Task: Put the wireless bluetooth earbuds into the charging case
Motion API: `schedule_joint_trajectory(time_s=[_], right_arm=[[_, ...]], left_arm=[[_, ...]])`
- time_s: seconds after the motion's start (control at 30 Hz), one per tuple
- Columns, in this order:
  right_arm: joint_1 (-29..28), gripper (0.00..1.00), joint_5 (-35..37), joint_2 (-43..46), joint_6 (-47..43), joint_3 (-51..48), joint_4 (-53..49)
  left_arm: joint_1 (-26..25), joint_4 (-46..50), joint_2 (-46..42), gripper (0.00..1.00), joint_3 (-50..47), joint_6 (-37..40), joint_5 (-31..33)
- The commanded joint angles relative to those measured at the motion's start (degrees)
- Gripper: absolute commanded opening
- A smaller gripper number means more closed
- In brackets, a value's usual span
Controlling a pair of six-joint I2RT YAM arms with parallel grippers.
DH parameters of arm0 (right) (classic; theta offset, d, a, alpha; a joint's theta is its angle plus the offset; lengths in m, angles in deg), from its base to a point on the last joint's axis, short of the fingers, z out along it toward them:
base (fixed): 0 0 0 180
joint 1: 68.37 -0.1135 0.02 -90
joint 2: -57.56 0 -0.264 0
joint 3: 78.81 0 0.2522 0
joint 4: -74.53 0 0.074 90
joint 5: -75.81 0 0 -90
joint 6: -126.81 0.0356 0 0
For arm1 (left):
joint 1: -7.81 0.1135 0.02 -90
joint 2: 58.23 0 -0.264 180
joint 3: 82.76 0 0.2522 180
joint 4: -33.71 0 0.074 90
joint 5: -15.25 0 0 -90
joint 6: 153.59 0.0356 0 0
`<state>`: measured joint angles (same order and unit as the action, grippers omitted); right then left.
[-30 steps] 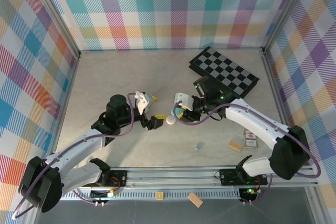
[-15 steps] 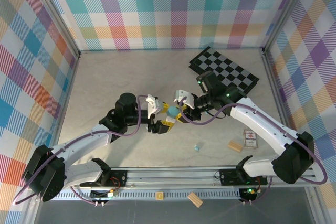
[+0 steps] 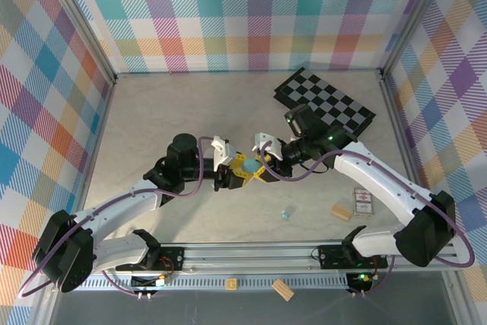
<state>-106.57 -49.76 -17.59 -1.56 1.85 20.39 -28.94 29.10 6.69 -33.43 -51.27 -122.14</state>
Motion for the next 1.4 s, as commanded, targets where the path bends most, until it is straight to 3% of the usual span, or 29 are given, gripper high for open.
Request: schedule_joint_trajectory(time_s=[0.0, 0.13, 0.3, 1.07, 1.2, 1.37], right_arm=[[0.1, 0.29, -2.6, 1.2, -0.6, 1.8, 0.2], [0.1, 0.34, -2.1, 1.5, -0.6, 1.7, 0.8], [1.1, 0.50, -1.6, 2.4, 0.2, 1.3, 1.9], [6.0, 0.62, 0.4, 7.9, 10.5, -0.4, 10.0], [6.2, 0.87, 0.0, 9.5, 11.9, -1.3, 12.3], [7.8, 0.99, -1.0, 13.1, 17.3, -4.4, 18.7]], left_arm=[[-0.9, -1.3, 0.0, 0.37, 2.4, 0.7, -2.7], [-1.0, -1.2, 0.0, 0.30, 2.3, 0.8, -3.0], [-1.0, -2.9, -0.5, 0.29, 1.3, 0.6, -2.8], [-1.0, -5.9, -0.6, 0.29, -0.9, -0.1, -3.0], [-0.9, -7.7, -0.8, 0.29, -1.7, -0.7, -2.4], [-0.6, -12.2, -0.1, 0.29, -3.3, -2.8, -1.8]])
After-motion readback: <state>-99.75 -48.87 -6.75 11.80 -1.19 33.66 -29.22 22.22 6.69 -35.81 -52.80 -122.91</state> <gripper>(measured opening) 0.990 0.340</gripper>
